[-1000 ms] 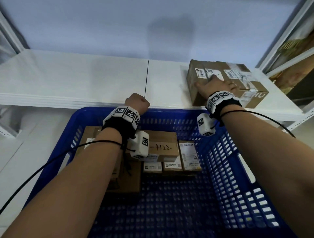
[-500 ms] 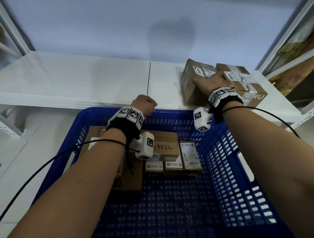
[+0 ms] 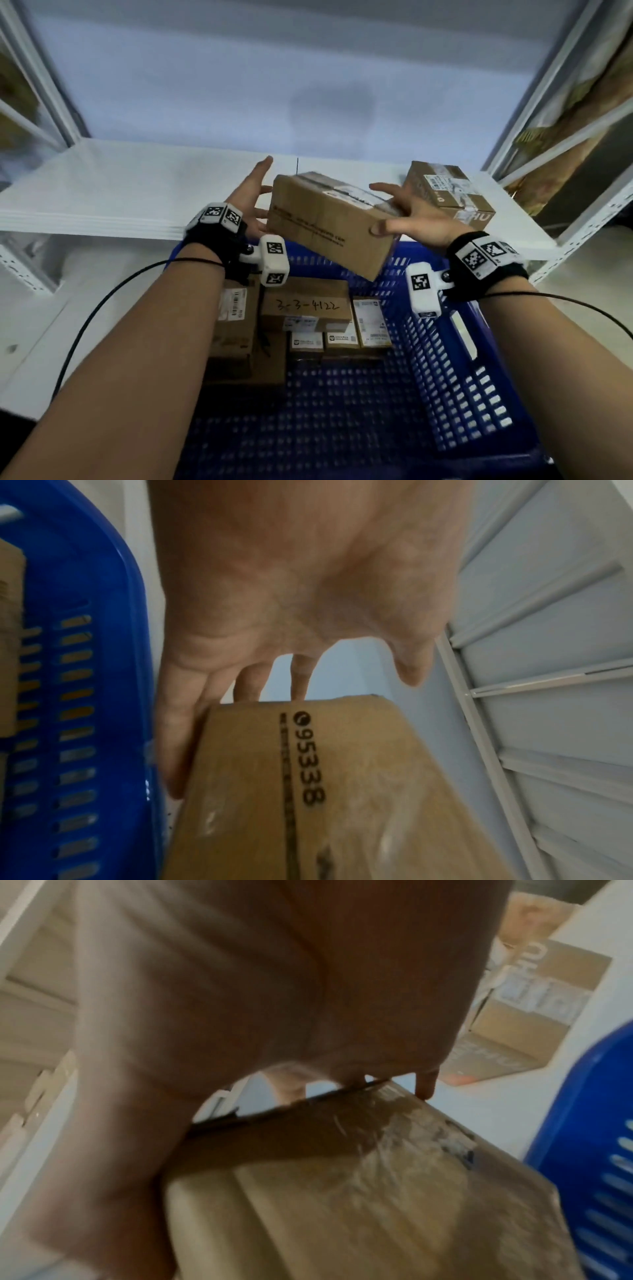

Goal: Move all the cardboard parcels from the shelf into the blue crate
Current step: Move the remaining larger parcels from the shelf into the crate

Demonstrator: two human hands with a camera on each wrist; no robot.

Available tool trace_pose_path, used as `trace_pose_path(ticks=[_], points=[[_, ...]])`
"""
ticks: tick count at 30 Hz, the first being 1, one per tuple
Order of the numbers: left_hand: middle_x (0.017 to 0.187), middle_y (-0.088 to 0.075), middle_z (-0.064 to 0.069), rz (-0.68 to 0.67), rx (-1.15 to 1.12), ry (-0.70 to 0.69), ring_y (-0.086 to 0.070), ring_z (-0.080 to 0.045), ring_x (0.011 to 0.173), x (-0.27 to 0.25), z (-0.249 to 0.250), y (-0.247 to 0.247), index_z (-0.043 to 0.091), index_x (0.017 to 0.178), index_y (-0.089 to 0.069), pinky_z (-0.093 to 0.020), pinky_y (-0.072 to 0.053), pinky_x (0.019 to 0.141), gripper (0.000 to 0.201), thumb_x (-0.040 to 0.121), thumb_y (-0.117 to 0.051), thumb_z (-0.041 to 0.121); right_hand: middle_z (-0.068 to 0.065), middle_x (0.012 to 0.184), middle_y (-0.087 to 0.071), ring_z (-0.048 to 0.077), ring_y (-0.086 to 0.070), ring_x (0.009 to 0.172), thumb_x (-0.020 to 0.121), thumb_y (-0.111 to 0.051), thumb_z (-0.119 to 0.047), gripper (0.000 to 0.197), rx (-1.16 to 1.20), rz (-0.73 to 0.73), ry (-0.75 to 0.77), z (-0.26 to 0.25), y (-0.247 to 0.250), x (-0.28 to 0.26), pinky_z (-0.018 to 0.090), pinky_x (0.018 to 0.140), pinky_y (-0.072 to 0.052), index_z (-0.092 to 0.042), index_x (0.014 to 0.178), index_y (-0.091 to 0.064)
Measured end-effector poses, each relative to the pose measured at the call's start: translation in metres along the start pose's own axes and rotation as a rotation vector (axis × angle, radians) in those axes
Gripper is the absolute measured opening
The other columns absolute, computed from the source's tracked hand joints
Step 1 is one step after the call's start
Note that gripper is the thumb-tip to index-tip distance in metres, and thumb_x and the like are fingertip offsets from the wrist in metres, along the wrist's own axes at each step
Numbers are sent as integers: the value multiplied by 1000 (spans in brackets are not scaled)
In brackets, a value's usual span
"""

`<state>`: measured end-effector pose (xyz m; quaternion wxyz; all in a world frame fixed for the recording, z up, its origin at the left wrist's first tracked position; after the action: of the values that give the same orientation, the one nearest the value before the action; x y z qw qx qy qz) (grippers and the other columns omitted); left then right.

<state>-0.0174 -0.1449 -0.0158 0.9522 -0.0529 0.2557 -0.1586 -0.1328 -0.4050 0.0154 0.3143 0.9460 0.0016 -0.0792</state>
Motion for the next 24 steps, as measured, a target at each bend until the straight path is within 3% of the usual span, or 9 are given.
trace_pose_path(ticks=[3,5,8,11,14,17,21,23,24], points=[[84,-63,-10,-3,91,49,-63,-29,73,-12,-12,-3,21,97,-61,-51,-54,87,46,69,-71,57,-5,143,-43,14,-42,132,78,-80,-18,89,-28,-157,0,1,-3,-21,22,98,-39,-47,147,-32],[63,-56,-6,-68,122,133,-56,-26,61,-19,-30,-9,20,79,-53,-40,-52,78,29,73,-68,45,-6,148,-35,11,-33,136,76,-82,-25,99,-67,-169,-32,11,-5,-27,28,106,-31,-52,149,-21],[77,-57,-11,-162,338,161,-57,-28,65,-28,-56,-14,16,94,-57,-34,-48,68,32,83,-61,45,6,156,-31,22,-34,142,56,-86,-42,123,-86,-210,-100,34,-19,-35,40,115,-33,-51,151,-8],[90,-55,-19,-142,494,119,-55,-29,72,-35,-76,-18,10,102,-55,-32,-45,65,42,81,-60,45,2,157,-28,25,-34,142,59,-86,-50,125,27,-170,-222,69,-34,-45,47,114,-35,-47,153,-3],[106,-57,-13,-208,519,86,-57,-28,81,-44,-89,-19,21,121,-53,-29,-52,61,45,79,-61,37,-9,149,-39,21,-42,137,50,-81,-74,122,178,-80,-366,122,-43,-43,52,113,-36,-39,152,-23],[98,-60,-6,-221,467,126,-59,-23,77,-56,-108,-15,20,133,-49,-25,-54,54,39,95,-47,25,8,125,-69,32,-65,115,45,-82,-74,101,254,-139,-524,142,-64,-59,53,104,-48,-18,127,-60],[106,-63,-12,-254,601,132,-60,-28,95,-59,-138,-12,19,109,-62,-40,-49,91,38,78,-66,40,16,117,-71,37,-63,117,49,-86,-62,93,248,-298,-598,140,-86,-92,53,106,-45,-8,122,-65],[99,-66,-13,-240,636,163,-62,-27,90,-59,-156,-14,16,93,-64,-37,-50,88,15,89,-61,30,17,120,-70,38,-61,119,51,-90,-54,92,237,-338,-628,149,-92,-100,54,107,-43,-8,125,-63],[94,-68,-15,-230,662,180,-63,-28,85,-58,-165,-15,13,88,-65,-34,-55,83,16,89,-62,29,16,120,-70,37,-61,119,57,-89,-49,86,237,-336,-651,157,-95,-100,52,108,-44,-8,127,-61]])
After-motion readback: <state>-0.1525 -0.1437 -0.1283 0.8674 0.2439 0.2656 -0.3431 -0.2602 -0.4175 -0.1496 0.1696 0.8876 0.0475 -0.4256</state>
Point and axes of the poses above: each hand's wrist, its own x-axis towards the middle knuckle, its own y-axis out of the back of the hand, z = x × y, the point moved 4 cm from there along x, towards the middle knuckle
